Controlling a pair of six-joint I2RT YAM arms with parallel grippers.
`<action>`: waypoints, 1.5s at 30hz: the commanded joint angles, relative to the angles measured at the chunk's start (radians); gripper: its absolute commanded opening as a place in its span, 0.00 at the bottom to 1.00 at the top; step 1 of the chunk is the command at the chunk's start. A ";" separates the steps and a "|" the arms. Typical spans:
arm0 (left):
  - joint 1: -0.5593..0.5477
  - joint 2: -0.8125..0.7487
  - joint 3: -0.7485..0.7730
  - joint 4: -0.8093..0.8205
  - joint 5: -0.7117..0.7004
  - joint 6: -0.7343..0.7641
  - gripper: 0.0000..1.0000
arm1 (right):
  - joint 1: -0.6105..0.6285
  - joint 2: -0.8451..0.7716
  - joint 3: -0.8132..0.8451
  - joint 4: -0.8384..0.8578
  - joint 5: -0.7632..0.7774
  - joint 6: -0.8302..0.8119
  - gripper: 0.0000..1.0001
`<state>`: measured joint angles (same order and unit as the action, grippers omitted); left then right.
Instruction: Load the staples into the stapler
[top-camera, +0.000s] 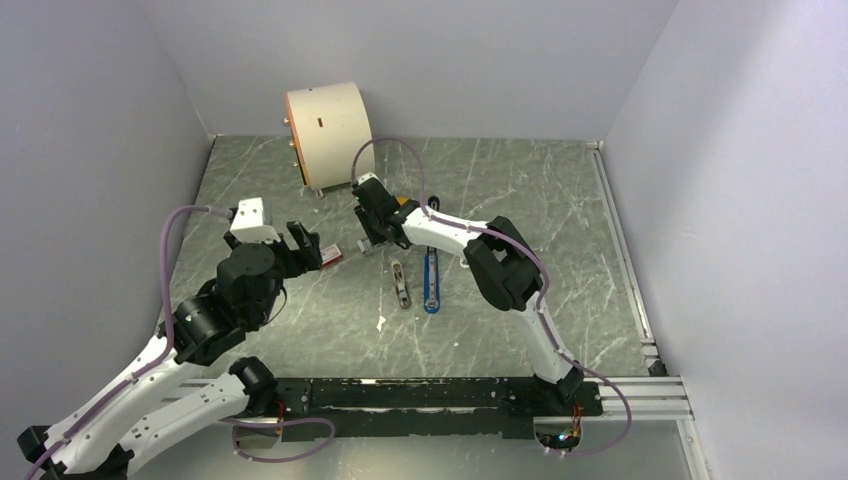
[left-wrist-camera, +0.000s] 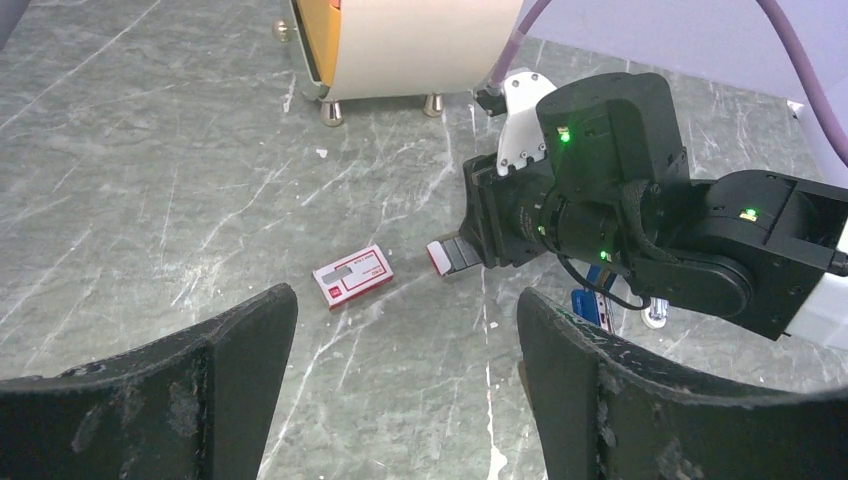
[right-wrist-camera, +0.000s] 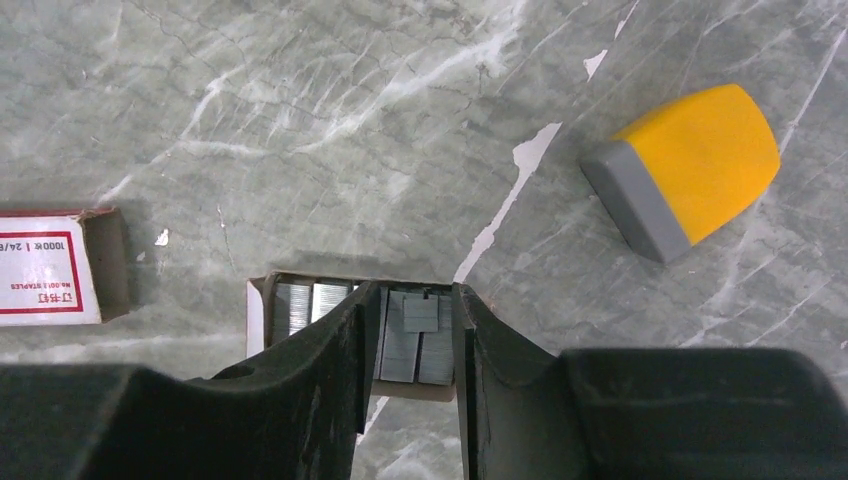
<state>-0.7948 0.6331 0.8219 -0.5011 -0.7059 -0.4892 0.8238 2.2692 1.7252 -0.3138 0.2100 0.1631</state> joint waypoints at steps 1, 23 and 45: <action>0.005 -0.010 0.023 -0.004 -0.031 -0.003 0.86 | -0.009 0.018 0.030 -0.017 0.001 -0.006 0.36; 0.005 -0.002 0.028 -0.011 -0.041 -0.011 0.85 | -0.017 -0.031 0.024 -0.049 -0.029 0.025 0.22; 0.006 -0.043 0.025 -0.011 -0.030 -0.015 0.85 | 0.179 -0.364 -0.285 -0.089 -0.054 0.287 0.23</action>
<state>-0.7948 0.5987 0.8219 -0.5072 -0.7219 -0.4908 0.9535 1.9697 1.5043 -0.3790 0.1600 0.3553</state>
